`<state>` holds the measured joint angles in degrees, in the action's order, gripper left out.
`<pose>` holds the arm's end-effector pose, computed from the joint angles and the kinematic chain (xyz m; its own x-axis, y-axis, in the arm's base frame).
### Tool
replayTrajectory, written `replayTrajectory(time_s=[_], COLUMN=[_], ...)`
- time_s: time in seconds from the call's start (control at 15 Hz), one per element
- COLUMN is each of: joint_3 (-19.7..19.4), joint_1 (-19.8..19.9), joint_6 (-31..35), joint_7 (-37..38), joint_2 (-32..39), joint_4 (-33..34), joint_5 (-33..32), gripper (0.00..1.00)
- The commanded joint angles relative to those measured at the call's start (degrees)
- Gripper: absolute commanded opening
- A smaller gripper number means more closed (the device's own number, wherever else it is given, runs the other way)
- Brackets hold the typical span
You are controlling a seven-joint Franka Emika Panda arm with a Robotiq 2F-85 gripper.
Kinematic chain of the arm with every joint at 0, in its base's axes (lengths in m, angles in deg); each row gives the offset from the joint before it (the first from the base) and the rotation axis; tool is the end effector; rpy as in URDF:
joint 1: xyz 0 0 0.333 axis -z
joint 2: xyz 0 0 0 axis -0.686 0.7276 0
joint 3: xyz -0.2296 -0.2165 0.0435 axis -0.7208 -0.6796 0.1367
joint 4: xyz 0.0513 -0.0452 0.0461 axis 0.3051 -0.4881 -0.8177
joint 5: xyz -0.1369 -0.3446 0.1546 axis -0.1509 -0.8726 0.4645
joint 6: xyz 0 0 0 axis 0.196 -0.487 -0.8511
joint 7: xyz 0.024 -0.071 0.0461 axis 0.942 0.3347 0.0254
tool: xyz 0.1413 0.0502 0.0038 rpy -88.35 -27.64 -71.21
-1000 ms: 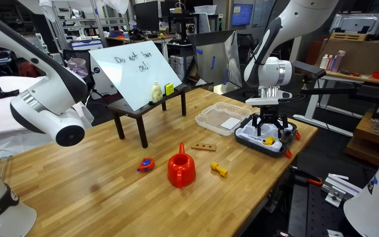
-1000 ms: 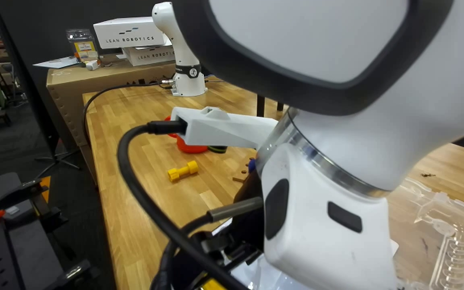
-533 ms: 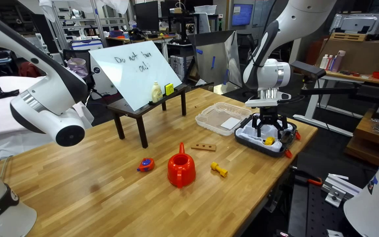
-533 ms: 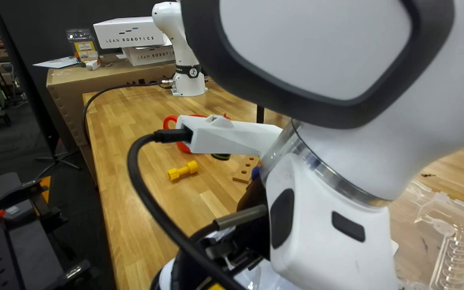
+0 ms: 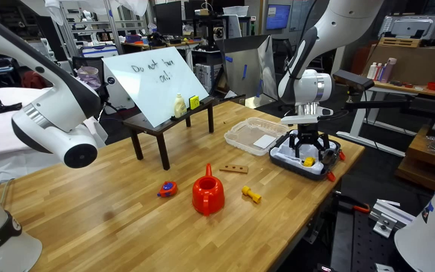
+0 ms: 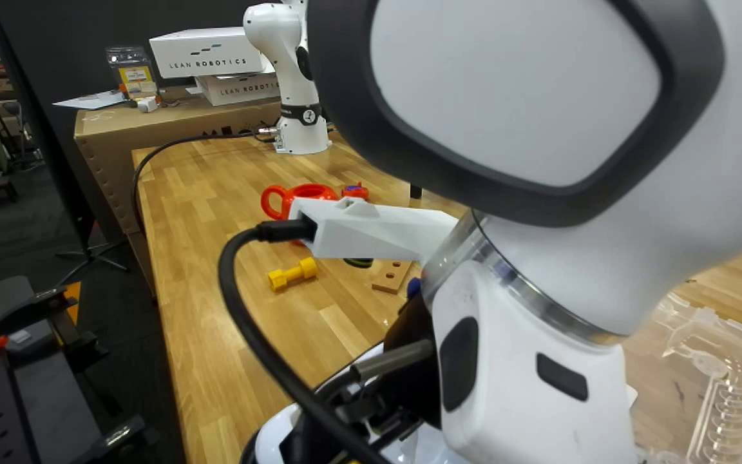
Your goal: Take the measuring tape from the case and put it on the table
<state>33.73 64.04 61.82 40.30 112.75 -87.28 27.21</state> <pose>0.3425 -0.3193 0.0746 -0.2748 -0.9136 -0.2997 -0.9241 0.1650 0.3446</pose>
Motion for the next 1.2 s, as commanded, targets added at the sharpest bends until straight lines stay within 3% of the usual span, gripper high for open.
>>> replayTrajectory(time_s=[0.0, 1.13], joint_3=[0.18, -0.24], joint_1=[0.52, -0.21], joint_6=[-1.61, -2.11], joint_7=[-0.25, -0.31], joint_2=[0.90, -0.19], joint_4=[1.37, 0.88], joint_5=[0.40, -1.53], gripper=[1.00, 1.00])
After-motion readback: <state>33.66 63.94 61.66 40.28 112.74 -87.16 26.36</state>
